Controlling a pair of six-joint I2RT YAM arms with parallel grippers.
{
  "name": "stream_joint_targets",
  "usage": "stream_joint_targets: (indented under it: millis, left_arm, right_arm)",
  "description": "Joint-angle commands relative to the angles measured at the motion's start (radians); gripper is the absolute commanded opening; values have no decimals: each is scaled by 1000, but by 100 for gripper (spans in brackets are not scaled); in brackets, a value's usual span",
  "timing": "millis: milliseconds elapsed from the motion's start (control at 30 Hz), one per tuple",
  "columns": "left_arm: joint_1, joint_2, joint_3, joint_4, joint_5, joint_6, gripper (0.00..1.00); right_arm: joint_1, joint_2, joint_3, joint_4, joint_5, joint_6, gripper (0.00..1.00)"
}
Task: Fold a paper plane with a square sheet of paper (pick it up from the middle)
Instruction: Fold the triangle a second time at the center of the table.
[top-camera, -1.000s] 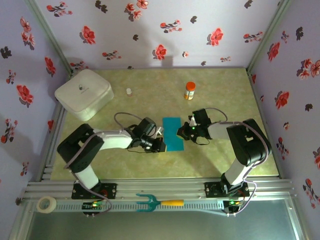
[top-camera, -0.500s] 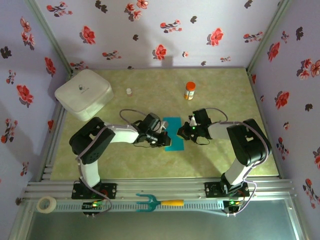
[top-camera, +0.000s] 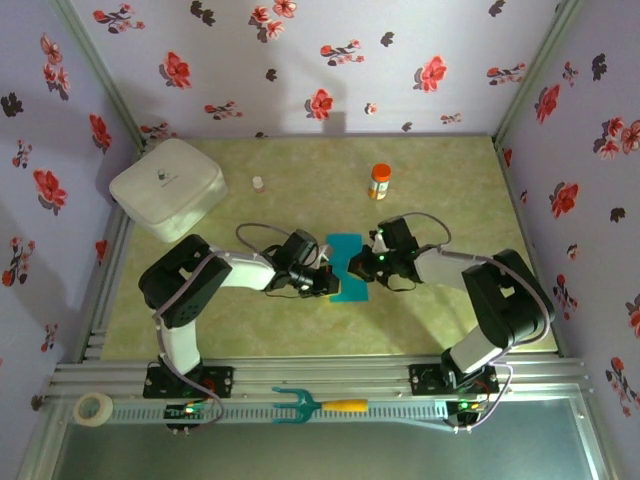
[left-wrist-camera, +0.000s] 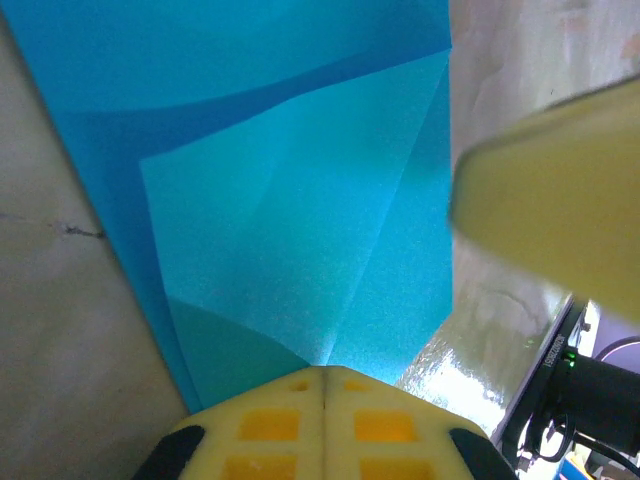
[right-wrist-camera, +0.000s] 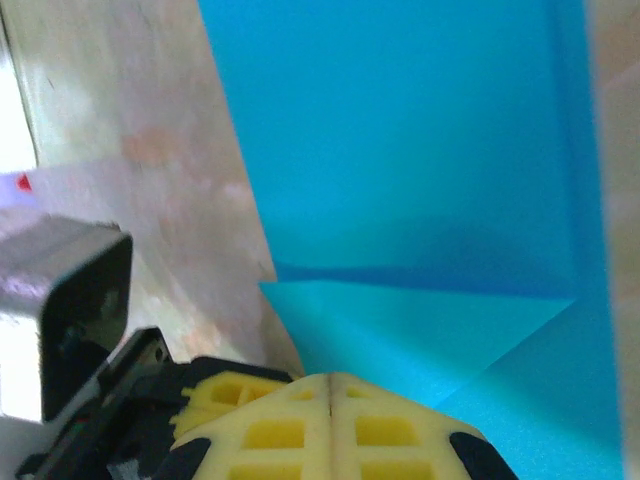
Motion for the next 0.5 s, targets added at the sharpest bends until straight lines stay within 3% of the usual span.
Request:
stream_joint_targets:
  millis: [0,233,467]
  left_arm:
    - [-4,25,-29,-49,-41,-10,0]
    - [-5,28,-31,-48,-41,-13,0]
    - [-4,49,-27,-45,-27,-14,0]
  right_arm:
    - [34,43,-16,13,31,36,0]
    - [31,102,-11,-46,82,-7,0]
    - [-48,101,20,-53,73,-31,0]
